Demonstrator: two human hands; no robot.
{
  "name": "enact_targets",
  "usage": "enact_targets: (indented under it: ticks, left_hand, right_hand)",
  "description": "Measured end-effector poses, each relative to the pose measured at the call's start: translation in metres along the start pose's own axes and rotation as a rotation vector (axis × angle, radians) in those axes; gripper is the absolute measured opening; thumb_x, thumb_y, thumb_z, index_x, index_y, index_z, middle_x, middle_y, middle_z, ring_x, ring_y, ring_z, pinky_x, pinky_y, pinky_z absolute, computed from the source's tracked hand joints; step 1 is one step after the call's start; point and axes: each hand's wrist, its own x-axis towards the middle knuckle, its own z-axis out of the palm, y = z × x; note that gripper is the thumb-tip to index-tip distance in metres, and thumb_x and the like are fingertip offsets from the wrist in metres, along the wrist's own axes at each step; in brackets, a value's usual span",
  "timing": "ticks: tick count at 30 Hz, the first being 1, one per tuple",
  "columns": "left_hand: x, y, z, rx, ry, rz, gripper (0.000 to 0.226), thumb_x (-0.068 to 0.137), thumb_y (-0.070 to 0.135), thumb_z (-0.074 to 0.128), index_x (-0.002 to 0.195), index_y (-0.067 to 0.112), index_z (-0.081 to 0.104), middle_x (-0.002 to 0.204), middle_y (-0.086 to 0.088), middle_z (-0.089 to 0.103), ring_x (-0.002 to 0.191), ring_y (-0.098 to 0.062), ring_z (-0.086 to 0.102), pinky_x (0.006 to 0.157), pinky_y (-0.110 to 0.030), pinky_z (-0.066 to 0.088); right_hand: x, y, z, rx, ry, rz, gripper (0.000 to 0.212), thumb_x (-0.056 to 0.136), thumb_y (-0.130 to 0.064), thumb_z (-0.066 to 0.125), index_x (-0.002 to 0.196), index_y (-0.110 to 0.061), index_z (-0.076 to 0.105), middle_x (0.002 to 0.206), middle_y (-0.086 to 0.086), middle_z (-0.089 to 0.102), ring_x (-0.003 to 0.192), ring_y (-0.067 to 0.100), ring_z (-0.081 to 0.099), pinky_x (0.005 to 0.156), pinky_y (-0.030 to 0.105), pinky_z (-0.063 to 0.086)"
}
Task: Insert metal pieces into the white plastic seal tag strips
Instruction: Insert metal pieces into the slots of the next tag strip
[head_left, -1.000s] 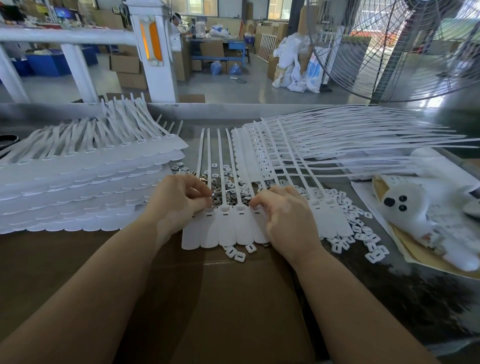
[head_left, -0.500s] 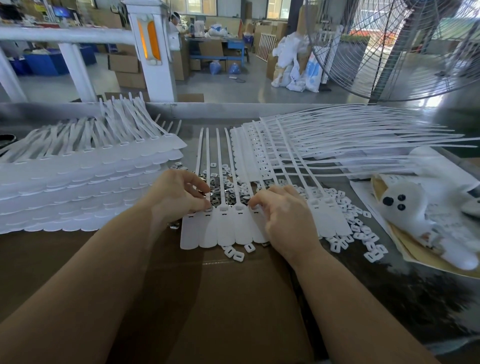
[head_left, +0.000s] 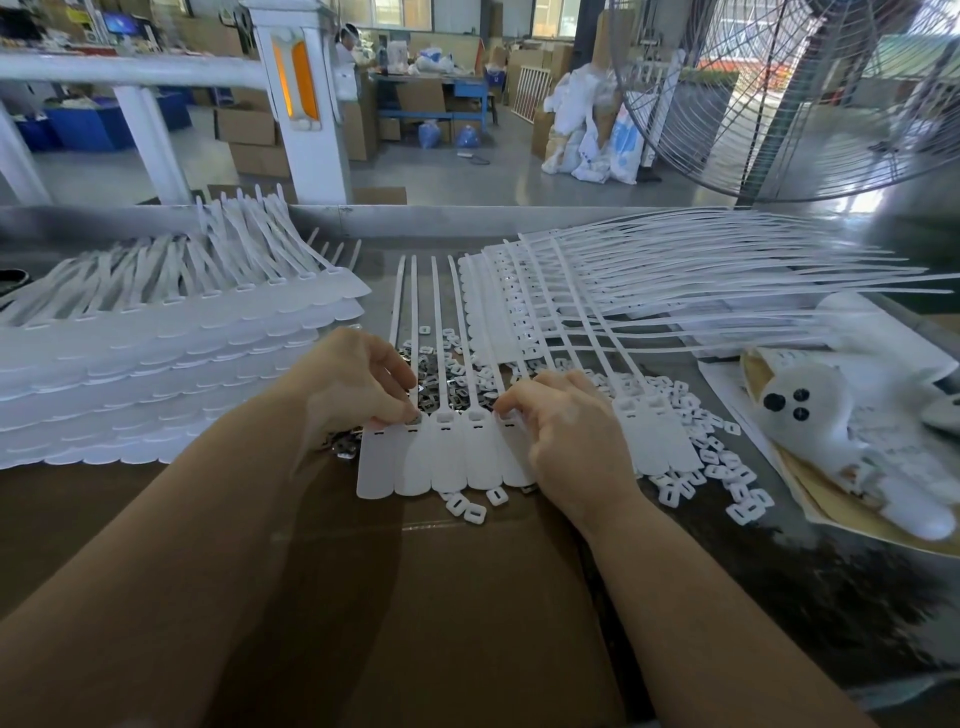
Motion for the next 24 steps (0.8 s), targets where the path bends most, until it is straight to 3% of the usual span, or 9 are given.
enact_targets:
  ticks: [3,7,11,18,24]
  left_hand:
    - [-0.0010,-0.0004,-0.0015,0.096,0.014,0.065,0.019,0.069,0.003,0.078,0.079,0.013,0.066,0.071,-0.004,0.071,0.070,-0.020,0.067,0.066,-0.028,0.054]
    - [-0.0036,0.0056,-0.0011,0.281,-0.002,0.170,0.022,0.072,0.007,0.076,0.076,0.025,0.064,0.069,0.011,0.069,0.069,-0.005,0.065,0.068,-0.021,0.051]
    - [-0.0056,0.0062,-0.0006,0.285,-0.002,0.191,0.021,0.076,0.006,0.073,0.077,0.025,0.065,0.073,0.010,0.071,0.077,-0.008,0.066,0.080,-0.030,0.053]
    - [-0.0084,-0.0003,0.0043,0.338,0.092,0.172,0.028,0.080,0.005,0.066,0.066,0.030,0.068,0.080,0.009,0.064,0.076,-0.010,0.058,0.062,-0.020,0.047]
    - [-0.0095,0.0006,0.0080,0.327,0.085,0.167,0.037,0.084,0.003,0.059,0.063,0.032,0.067,0.086,0.005,0.064,0.083,-0.016,0.058,0.073,-0.026,0.050]
  right_hand:
    - [0.0003,-0.0003,-0.0004,0.007,0.003,0.003,0.022,0.089,-0.005,0.050,0.093,-0.014,0.070,0.091,0.003,0.066,0.094,0.022,0.050,0.083,0.038,0.041]
    - [-0.0006,-0.0007,-0.0008,0.000,0.003,0.001,0.021,0.090,-0.006,0.051,0.092,-0.015,0.070,0.090,0.002,0.065,0.092,0.021,0.049,0.082,0.037,0.041]
    - [-0.0004,-0.0009,-0.0009,0.003,0.000,0.005,0.021,0.089,-0.006,0.052,0.093,-0.015,0.070,0.090,0.002,0.065,0.093,0.021,0.049,0.082,0.036,0.040]
    - [0.0001,-0.0003,-0.0001,-0.004,0.004,0.005,0.019,0.089,-0.006,0.053,0.093,-0.015,0.070,0.089,0.001,0.065,0.092,0.020,0.049,0.081,0.035,0.041]
    - [0.0001,-0.0002,-0.0003,0.004,-0.005,0.010,0.021,0.089,-0.006,0.051,0.093,-0.016,0.069,0.090,0.001,0.064,0.094,0.020,0.048,0.082,0.035,0.040]
